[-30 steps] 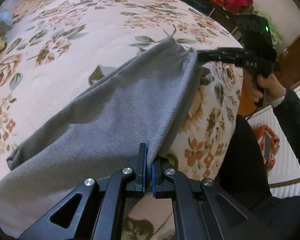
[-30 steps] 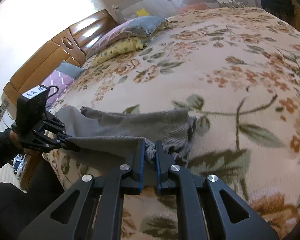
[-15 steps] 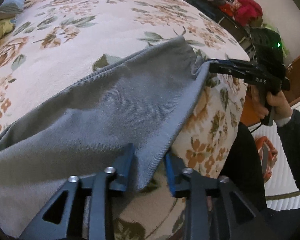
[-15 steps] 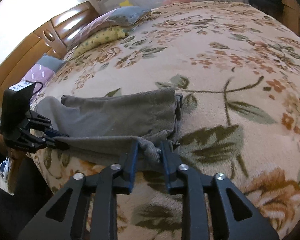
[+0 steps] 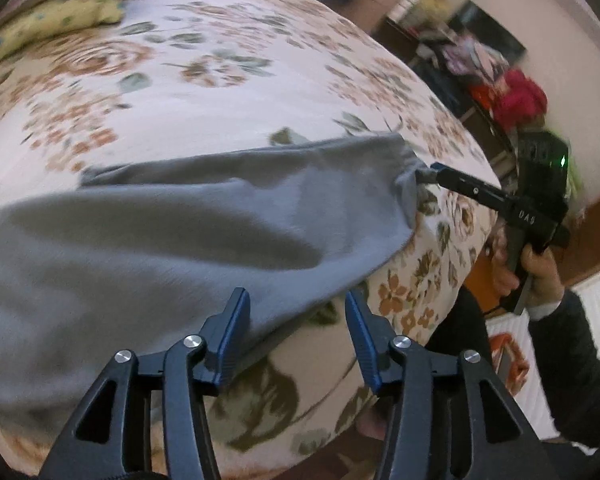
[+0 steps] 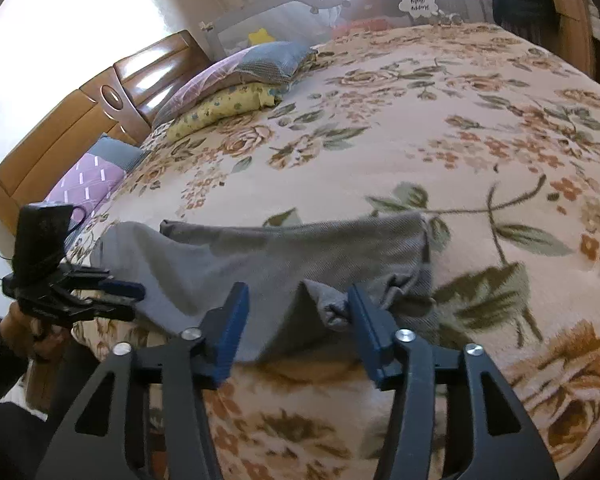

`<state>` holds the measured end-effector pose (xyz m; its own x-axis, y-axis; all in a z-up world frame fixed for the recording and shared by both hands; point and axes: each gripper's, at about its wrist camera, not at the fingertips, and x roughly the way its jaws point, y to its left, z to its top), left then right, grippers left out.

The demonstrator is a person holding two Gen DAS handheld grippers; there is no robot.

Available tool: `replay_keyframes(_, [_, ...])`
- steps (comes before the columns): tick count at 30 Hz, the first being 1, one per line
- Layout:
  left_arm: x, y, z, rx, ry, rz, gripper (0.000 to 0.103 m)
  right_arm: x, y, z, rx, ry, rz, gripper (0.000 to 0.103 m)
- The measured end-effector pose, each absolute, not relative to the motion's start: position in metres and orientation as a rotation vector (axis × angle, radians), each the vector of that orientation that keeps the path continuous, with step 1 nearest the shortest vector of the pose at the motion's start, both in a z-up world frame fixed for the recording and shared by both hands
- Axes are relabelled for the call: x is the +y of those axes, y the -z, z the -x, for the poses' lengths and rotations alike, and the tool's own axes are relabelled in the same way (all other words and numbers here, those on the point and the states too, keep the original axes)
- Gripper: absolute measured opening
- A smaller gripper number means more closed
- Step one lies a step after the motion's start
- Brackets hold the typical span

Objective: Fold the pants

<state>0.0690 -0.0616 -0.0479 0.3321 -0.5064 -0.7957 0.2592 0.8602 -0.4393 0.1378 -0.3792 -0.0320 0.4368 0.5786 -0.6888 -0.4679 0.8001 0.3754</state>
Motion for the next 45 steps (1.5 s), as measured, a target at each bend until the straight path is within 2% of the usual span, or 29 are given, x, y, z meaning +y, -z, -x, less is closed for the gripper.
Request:
replay_keyframes(18, [0.025,0.039,-0.037,1.031,0.329,0.429,0.051,-0.377,0.007,-0.132,0.860,-0.576,-0.155,0.058])
replay_keyframes(29, [0.101,0.035,-0.008,0.969,0.153,0.553,0.053,-0.282,0.017,-0.115,0.902,-0.804,-0.089,0.058])
replay_keyframes(45, [0.145,0.054,-0.009,0.990,-0.025,0.609,0.059,-0.149,0.035,-0.071,0.942,-1.059,0.160,0.058])
